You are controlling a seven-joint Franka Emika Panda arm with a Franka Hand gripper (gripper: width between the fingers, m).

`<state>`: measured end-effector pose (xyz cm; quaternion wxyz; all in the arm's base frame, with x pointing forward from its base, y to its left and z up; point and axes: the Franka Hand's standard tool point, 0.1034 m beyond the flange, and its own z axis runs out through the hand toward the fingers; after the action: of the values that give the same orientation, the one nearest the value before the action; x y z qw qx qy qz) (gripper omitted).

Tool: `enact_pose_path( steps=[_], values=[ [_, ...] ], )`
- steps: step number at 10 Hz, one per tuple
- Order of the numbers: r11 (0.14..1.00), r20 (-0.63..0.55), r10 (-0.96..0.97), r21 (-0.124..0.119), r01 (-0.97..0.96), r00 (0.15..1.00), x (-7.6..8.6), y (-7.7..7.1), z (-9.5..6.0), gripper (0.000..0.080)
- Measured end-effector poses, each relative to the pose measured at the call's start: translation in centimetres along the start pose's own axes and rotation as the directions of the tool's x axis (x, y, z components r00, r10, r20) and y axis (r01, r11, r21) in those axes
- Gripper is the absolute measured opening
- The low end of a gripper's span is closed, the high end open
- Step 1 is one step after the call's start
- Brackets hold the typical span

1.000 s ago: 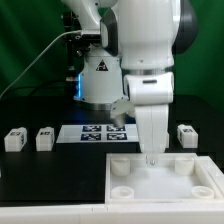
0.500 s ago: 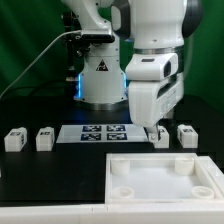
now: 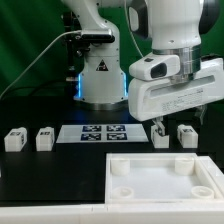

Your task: Assemble one leg

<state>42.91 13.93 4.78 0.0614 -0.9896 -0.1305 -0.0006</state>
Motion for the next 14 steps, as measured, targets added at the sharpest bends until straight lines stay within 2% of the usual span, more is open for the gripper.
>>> enact_pose_path(
  steps=[1, 2, 3, 4, 5, 6, 8, 11, 12, 14],
  values=[
    [0.997, 0.000, 0.075, 0.003, -0.075, 0.997, 0.0, -0.1, 0.0, 0.0649],
    [0.979, 0.005, 0.204, 0.007, -0.204, 0.979, -0.1, -0.7, 0.2, 0.0649],
    [0.962, 0.019, 0.273, 0.007, -0.273, 0.962, -0.5, -2.8, 0.7, 0.0649],
    [0.962, 0.042, 0.271, 0.010, -0.272, 0.962, -0.4, -4.1, 1.3, 0.0649],
    [0.959, 0.093, 0.281, 0.006, -0.283, 0.955, -0.1, -4.8, 1.5, 0.0649],
    [0.955, 0.102, 0.294, 0.011, -0.296, 0.951, 0.5, -4.7, 1.6, 0.0649],
    [0.954, 0.265, 0.289, 0.003, -0.301, 0.920, -0.3, -4.4, 1.4, 0.0649],
    [0.953, 0.523, 0.264, -0.009, -0.304, 0.810, -0.7, -4.3, 1.3, 0.0649],
    [0.953, 0.677, 0.241, -0.031, -0.300, 0.695, -1.9, -4.5, 0.5, 0.0649],
    [0.947, 0.789, 0.232, -0.051, -0.316, 0.569, -2.4, -5.0, 1.4, 0.0649]
  ],
)
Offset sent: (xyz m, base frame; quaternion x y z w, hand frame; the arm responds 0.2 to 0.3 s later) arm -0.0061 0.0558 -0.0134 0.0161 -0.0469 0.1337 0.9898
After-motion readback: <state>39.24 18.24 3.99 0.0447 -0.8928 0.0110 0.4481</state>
